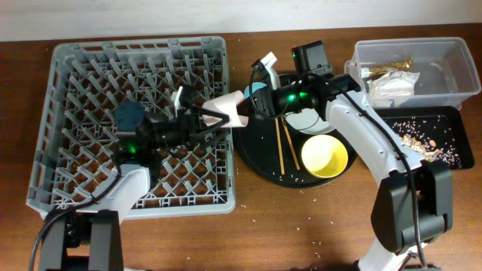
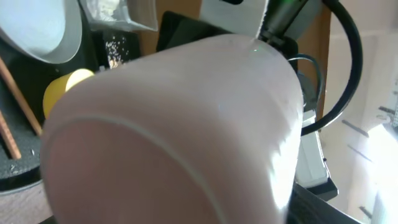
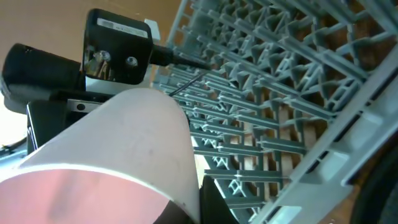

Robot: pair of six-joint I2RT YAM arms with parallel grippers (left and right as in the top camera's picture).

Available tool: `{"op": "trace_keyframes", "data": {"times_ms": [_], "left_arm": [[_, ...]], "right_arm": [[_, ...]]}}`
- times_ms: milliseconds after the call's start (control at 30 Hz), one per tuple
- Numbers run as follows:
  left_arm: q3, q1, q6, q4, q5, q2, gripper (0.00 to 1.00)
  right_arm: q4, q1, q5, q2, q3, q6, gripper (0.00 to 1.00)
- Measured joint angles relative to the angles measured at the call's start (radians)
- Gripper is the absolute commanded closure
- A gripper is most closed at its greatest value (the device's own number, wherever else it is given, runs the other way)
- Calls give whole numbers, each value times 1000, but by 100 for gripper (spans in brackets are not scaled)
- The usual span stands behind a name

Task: Sort waste into correct bins and load items into the dishwasher rack
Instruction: 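Hand the pink cup from the right gripper to the left gripper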

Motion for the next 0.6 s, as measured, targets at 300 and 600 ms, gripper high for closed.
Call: {"op": "trace_keyframes", "data": {"times_ms": [300, 600], "left_arm": [[0, 39, -5, 35, -55, 0, 4], [2, 53, -6, 37, -86, 0, 33]], "right_arm": [[-13, 15, -49, 0, -2, 6, 96], [77, 66, -6, 15, -12, 7, 96]]}}
